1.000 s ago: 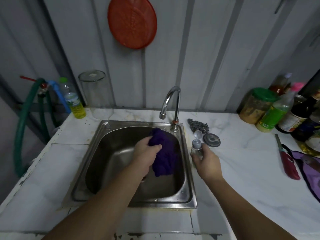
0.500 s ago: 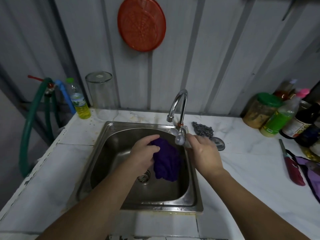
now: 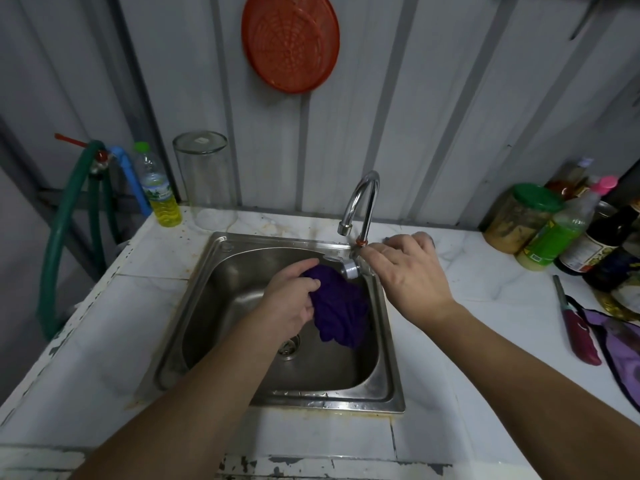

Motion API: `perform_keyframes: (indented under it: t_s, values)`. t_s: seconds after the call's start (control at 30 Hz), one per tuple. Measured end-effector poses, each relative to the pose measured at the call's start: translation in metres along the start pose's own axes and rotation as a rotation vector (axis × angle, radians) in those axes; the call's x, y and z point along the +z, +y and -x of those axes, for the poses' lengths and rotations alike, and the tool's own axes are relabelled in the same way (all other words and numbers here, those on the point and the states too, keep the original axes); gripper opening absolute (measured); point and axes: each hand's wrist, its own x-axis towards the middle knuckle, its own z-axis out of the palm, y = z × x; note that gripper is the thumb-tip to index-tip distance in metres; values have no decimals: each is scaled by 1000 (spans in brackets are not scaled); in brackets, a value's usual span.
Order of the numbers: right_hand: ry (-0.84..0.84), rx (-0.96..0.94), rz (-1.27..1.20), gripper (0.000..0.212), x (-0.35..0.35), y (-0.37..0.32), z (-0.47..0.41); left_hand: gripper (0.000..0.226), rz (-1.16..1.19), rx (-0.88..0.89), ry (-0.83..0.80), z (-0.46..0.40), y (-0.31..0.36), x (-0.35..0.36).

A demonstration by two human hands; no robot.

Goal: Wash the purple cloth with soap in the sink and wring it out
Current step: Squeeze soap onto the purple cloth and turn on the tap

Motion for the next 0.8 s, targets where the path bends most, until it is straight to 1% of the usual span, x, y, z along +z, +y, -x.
perform_keyframes:
  t_s: [0.3,0.5,0.8]
  values:
    - [62,3,-65,35,-7,-1,-6,47,52,-7,9,0,0,0]
    - [107,12,-43,35,-10,1,-7,49,44,-7,-5,0,0,1]
    - [130,6,-40,32,-9,1,-6,50,50,-3,-12,2,2,4]
